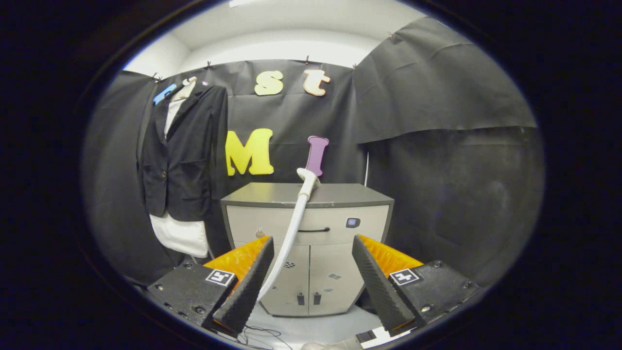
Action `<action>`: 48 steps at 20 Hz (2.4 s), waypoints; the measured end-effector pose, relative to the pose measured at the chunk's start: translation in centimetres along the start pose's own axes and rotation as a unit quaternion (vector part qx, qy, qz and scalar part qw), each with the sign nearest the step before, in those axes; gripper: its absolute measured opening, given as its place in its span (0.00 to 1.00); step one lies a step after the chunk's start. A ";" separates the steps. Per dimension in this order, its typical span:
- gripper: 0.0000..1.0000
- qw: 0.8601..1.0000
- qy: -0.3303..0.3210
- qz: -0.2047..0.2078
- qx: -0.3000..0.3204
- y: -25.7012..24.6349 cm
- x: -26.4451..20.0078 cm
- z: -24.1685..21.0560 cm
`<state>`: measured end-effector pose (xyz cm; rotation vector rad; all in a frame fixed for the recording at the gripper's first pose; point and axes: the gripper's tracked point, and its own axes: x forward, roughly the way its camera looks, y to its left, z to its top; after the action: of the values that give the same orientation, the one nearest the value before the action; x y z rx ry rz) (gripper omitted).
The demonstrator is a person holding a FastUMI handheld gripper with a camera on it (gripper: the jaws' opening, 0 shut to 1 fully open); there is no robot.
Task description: Iron the clothes twice with a garment steamer, once on the left side and once on the right side.
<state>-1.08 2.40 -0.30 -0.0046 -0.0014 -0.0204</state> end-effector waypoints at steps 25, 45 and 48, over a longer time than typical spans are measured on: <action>1.00 1.000 -0.009 0.004 0.018 -0.3 16.1 12.4; 0.76 0.970 0.207 0.115 0.050 2.6 37.5 4.5; 0.66 0.965 0.217 0.132 0.060 3.0 37.5 4.4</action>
<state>36.49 4.64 4.11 0.1217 0.4365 0.2457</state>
